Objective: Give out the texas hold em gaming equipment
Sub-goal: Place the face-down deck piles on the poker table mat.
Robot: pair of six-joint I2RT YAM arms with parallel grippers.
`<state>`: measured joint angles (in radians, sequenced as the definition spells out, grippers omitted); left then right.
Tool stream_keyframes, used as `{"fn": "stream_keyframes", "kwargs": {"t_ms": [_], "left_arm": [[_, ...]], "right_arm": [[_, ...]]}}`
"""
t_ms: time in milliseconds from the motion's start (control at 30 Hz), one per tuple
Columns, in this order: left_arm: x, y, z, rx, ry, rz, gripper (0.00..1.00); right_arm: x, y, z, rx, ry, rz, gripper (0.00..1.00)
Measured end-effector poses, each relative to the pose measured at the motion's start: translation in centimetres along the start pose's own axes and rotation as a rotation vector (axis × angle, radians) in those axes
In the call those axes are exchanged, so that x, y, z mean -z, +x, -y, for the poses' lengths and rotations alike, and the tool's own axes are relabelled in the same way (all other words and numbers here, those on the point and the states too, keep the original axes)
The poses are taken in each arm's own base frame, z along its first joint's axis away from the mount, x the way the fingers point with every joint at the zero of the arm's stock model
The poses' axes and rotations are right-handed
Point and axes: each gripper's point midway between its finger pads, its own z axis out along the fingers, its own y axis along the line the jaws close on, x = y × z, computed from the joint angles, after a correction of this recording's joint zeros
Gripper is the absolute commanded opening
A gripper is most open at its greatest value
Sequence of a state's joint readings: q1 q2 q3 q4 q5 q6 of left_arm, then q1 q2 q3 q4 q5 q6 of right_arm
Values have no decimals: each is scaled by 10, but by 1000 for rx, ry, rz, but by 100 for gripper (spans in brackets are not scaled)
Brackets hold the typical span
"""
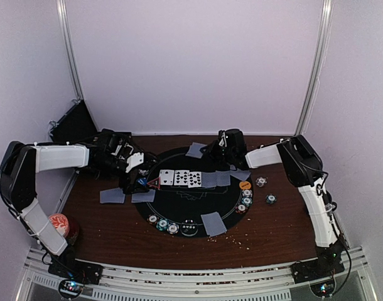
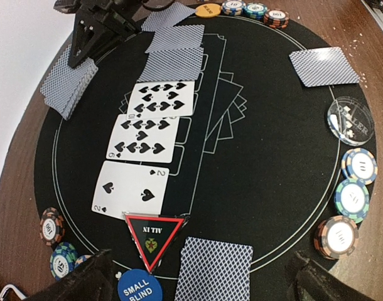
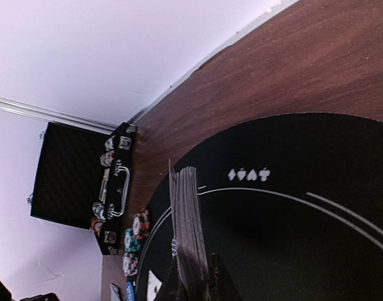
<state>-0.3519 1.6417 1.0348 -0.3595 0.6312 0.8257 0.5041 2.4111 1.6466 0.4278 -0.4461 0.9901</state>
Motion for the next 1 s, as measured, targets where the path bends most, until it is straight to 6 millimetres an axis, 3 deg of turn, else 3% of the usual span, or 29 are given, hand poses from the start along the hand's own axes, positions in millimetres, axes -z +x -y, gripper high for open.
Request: {"fn": "stream_keyframes", "kwargs": {"t_ms": [133,300,633,833,1000], "left_arm": [[0,0,0,1,0,0,98],[0,0,0,2,0,0,98],[0,0,0,2,0,0,98],[-1,1,0,4,2,-2,98],[0,1,0,5,0,-2,98]], "right_arm": [[-16,-1,19,0,51,-21,0],[-29,-8,17,17,71,-34,0],[-34,-15,22,27,118,-50,6],[-33,-14,25,26,130,-56,15],[-33,-10,41,18,176,-72,21]]}}
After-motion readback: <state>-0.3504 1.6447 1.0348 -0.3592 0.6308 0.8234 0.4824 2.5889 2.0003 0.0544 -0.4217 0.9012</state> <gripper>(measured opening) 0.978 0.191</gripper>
